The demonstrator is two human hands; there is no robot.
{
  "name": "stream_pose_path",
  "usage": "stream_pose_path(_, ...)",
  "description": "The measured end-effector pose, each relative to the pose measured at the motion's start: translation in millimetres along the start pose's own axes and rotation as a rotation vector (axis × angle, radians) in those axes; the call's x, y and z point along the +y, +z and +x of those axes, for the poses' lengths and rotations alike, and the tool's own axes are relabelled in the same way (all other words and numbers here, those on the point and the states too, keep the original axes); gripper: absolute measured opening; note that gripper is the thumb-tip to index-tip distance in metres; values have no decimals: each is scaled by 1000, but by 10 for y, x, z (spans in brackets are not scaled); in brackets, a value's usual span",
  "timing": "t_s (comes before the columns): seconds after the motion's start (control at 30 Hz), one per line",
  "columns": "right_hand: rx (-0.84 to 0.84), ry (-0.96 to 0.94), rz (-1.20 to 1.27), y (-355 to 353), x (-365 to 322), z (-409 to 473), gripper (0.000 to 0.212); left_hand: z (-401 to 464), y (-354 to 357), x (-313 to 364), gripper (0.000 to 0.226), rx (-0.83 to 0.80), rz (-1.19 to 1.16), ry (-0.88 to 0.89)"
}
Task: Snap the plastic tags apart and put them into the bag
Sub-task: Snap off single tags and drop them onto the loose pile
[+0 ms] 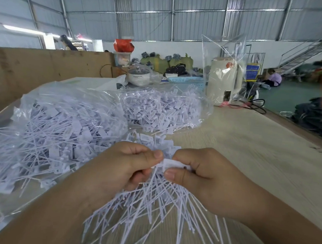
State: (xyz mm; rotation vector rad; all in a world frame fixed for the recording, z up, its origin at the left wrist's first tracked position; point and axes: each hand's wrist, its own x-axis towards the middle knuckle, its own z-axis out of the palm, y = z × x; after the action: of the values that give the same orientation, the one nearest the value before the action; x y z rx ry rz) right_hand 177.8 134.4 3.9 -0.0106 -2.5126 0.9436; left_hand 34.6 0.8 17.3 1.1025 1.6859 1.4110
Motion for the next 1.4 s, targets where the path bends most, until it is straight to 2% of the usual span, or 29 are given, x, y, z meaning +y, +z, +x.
stream_pose_path(0.37, 10, -31, -38, 3, 1, 25, 32, 52, -19, -63, 27, -44, -117, -5)
stream_pose_path(0.47, 6, -15, -35, -16, -12, -4, 22, 74, -149, -87, 31, -102, -132, -15)
stream_pose_path(0.5, 30, 24, -13, -82, -5, -17, 23, 96, -318, -86, 32, -137, -194, -12)
stream_pose_path(0.57, 195, 137, 25, -288, 62, -38, 30, 132, -657, -2, 37, -182, -507, -4)
stream_pose_path(0.6, 295, 173, 39, -392, 105, -41, 36, 154, -766, 21, 38, -114, -556, -18)
stream_pose_path(0.63, 349, 188, 56, -448, 138, -40, 40, 185, -846, -11, 38, 63, -489, -41)
stream_pose_path(0.67, 337, 186, 67, -444, 157, -28, 39, 211, -864, -79, 38, 249, -285, -43)
stream_pose_path(0.73, 211, 168, 67, -343, 189, 0, 35, 262, -693, -153, 45, 435, 127, -11)
stream_pose_path(0.87, 101, 173, 73, -226, 274, -12, 37, 255, -564, -232, 48, 478, 549, 94)
stream_pose_path(1.07, 30, 219, 52, -157, 286, -24, 15, 261, -626, -366, 46, 393, 828, 110)
stream_pose_path(1.27, 25, 237, 59, -93, 267, -18, 18, 348, -575, -435, 23, 492, 1052, 81)
stream_pose_path(1.4, -19, 201, 58, -26, 232, -26, 14, 324, -433, -372, 53, 587, 1152, 163)
